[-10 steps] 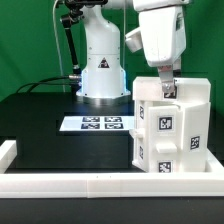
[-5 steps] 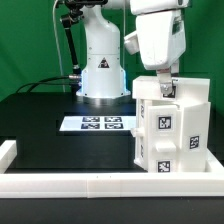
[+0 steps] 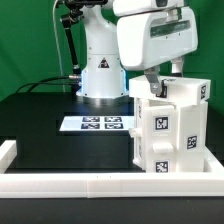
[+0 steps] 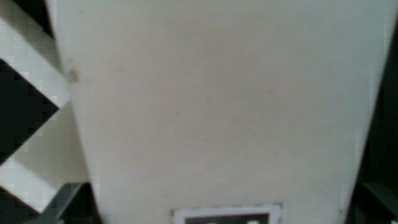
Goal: Assemble cabinet
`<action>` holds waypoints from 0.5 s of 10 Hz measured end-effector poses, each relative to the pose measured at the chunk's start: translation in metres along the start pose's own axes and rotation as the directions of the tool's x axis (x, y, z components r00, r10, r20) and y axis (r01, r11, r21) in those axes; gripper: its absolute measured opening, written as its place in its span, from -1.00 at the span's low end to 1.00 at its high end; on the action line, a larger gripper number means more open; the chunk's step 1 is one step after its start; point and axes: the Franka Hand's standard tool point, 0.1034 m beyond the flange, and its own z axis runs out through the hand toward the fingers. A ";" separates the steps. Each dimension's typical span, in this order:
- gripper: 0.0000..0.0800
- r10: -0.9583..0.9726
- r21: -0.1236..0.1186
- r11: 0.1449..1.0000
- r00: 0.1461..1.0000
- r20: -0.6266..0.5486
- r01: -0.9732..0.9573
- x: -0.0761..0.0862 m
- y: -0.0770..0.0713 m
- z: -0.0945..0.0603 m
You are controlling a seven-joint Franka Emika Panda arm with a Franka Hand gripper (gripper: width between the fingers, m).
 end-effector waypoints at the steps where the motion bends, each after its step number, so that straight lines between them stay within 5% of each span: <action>1: 0.40 0.055 -0.001 0.998 0.998 -0.001 -0.055 -0.001 0.001 0.000; 5: 0.40 0.374 -0.005 0.927 0.927 -0.008 -0.374 0.000 0.003 -0.001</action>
Offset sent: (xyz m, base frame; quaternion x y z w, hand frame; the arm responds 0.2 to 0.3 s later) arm -0.0040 -0.0005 -0.0022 0.0075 0.0056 0.2139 0.9768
